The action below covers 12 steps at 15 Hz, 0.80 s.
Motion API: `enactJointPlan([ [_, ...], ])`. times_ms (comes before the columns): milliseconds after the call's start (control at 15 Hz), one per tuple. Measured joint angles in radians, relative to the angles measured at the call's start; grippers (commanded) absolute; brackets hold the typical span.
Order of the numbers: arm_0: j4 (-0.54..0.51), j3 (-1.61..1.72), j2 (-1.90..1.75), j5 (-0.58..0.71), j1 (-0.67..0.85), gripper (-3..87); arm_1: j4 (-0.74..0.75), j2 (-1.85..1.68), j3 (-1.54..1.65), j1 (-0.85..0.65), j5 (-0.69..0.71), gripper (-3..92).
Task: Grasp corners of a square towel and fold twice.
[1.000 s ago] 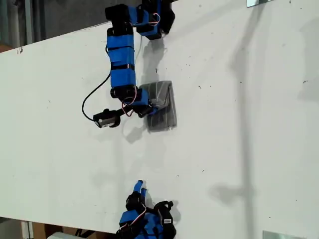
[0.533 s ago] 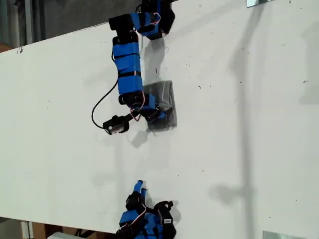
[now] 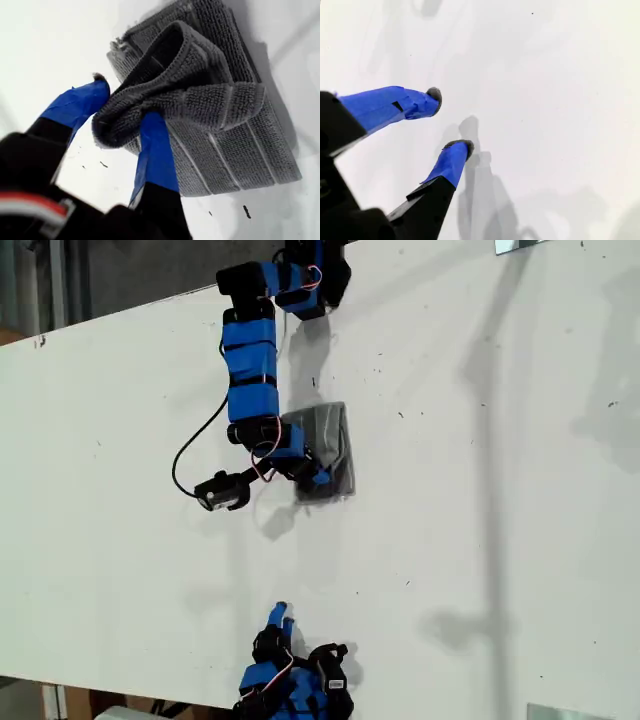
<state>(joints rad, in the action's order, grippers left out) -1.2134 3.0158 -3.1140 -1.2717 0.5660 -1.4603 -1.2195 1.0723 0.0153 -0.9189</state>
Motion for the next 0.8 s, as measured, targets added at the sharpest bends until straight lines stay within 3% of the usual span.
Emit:
enactJointPlan([
  [467, 0.0, 0.0, 0.0, 0.0, 0.0, 16.2, -0.017, -0.241, -0.029, 0.018, 0.071, 18.8],
  [800, 0.0, 0.002, 0.0, 0.0, 0.0, 16.2, -0.028, -0.611, 0.494, -0.066, -0.124, 19.1],
])
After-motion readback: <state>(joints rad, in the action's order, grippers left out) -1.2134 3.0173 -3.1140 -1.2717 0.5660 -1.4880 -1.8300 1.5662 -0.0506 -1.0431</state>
